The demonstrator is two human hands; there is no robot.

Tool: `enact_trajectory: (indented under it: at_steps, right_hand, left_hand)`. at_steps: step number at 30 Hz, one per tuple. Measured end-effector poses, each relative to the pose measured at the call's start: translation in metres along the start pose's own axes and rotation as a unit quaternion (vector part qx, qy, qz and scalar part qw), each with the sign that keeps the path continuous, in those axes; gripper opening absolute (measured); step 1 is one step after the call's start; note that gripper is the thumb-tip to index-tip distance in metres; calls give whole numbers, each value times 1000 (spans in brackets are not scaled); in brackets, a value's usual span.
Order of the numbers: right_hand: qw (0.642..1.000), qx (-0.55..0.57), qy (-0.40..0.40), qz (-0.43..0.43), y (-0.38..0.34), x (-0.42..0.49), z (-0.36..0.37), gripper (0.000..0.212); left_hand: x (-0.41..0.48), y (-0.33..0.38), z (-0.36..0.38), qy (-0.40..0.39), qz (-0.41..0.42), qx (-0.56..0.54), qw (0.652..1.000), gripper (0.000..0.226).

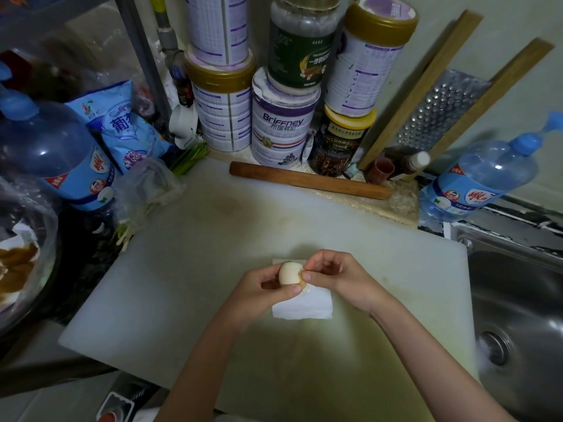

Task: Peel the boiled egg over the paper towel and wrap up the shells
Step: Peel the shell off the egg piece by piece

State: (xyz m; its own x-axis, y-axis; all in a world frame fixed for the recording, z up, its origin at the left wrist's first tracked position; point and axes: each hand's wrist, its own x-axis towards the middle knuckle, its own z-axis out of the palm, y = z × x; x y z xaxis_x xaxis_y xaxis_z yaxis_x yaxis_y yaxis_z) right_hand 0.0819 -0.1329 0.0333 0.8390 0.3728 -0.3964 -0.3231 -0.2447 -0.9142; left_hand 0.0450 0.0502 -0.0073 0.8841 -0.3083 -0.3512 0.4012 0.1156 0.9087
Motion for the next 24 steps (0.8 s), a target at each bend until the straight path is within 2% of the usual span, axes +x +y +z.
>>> enact_trajectory:
  at_steps: [7, 14, 18, 24]
  right_hand:
    - [999, -34, -37, 11, -5, 1, -2, 6]
    - [998, -56, -39, -6, -10, -4, -1, 6]
    - [998, -57, 6, -34, -9, -6, 5, 6]
    - [998, -23, 42, -36, -4, -5, 9, 10]
  left_hand:
    - [0, 2, -2, -6, -10, 16, 1000, 40]
    - [-3, 2, 0, -12, -17, 0, 1000, 38]
    - [-4, -1, 5, -7, -27, -77, 997, 31]
    - [-3, 0, 9, -15, -67, -225, 972, 31]
